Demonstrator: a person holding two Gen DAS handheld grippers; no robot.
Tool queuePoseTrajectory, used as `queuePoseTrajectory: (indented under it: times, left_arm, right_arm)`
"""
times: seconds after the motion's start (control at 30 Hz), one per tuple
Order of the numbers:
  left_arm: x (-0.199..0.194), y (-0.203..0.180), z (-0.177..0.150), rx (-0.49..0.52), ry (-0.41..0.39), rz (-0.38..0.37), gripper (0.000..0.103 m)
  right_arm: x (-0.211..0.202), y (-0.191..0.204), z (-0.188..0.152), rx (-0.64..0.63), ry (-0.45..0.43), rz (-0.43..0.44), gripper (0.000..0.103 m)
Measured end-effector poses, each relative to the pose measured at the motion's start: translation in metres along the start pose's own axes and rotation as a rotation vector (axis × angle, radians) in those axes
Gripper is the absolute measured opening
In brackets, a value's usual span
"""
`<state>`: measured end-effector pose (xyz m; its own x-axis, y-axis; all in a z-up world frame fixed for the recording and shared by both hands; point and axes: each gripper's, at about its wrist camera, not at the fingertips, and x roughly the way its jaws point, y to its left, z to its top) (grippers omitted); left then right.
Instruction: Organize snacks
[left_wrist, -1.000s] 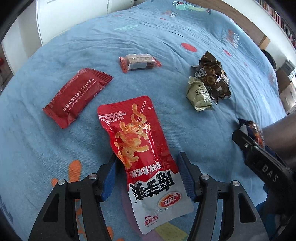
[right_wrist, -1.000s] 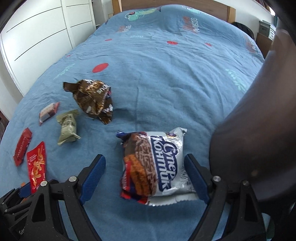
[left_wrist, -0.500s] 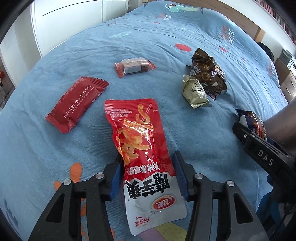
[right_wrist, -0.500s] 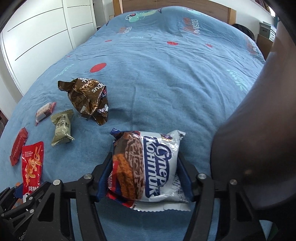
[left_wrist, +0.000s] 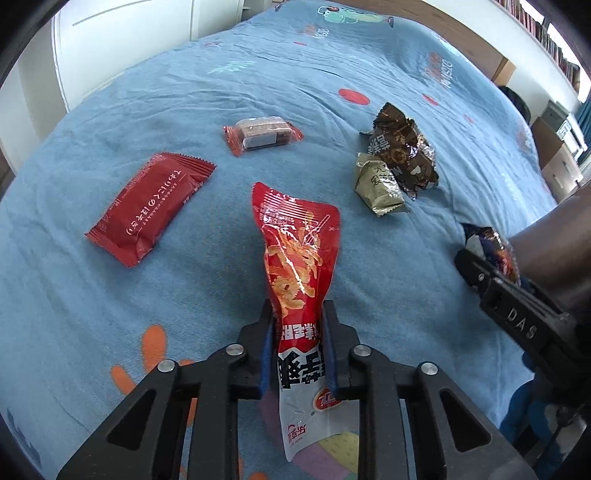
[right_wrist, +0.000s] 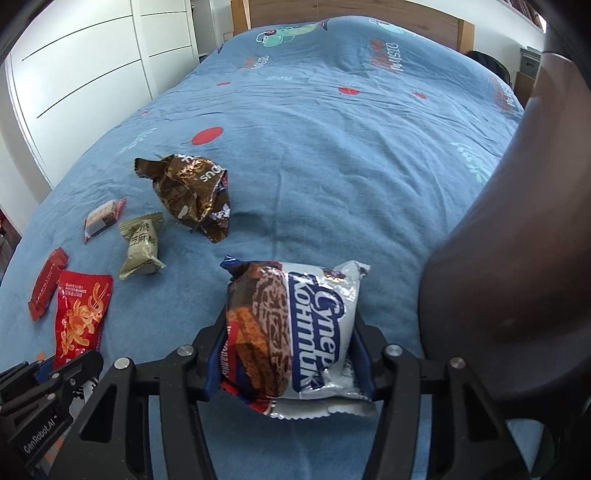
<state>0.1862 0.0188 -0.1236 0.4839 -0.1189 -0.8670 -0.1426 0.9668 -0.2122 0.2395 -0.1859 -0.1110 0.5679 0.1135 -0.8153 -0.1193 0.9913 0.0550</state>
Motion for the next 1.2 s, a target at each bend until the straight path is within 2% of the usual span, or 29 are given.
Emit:
queuePoseTrajectory:
  times: [0.13,0.27,0.37,0.53,0.7,0.73,0.87,1.2]
  left_arm:
    - [-0.003,0.006,0.001,-0.020,0.019,-0.031,0.016]
    - [-0.011,0.002,0.003,-0.011,0.018,-0.029,0.014]
    - [-0.017,-0.005,0.001,0.003,0.016,-0.032,0.008]
    - [-0.034,-0.012,-0.007,0.025,0.010,-0.040,0.008]
    - [-0.041,-0.007,-0.014,0.011,0.027,-0.086,0.008]
    - [-0.045,-0.005,-0.015,0.003,0.028,-0.108,0.008]
    - [-0.066,-0.004,-0.019,0.030,0.003,-0.121,0.008]
    - [-0.121,-0.015,-0.040,0.078,-0.052,-0.108,0.008]
  right_arm:
    - [-0.008,0.004,-0.005,-0.004,0.004,0.013,0.103]
    - [-0.019,0.009,-0.012,-0.006,0.006,0.028,0.103]
    - [-0.029,0.013,-0.020,-0.010,0.007,0.038,0.103]
    - [-0.049,0.020,-0.034,-0.020,0.011,0.039,0.103]
    - [-0.066,0.023,-0.045,-0.023,0.009,0.025,0.103]
    - [-0.071,0.022,-0.048,-0.019,0.007,0.023,0.103]
    - [-0.089,0.020,-0.056,-0.016,-0.001,0.022,0.103]
    - [-0.139,0.007,-0.089,0.034,-0.017,0.020,0.103]
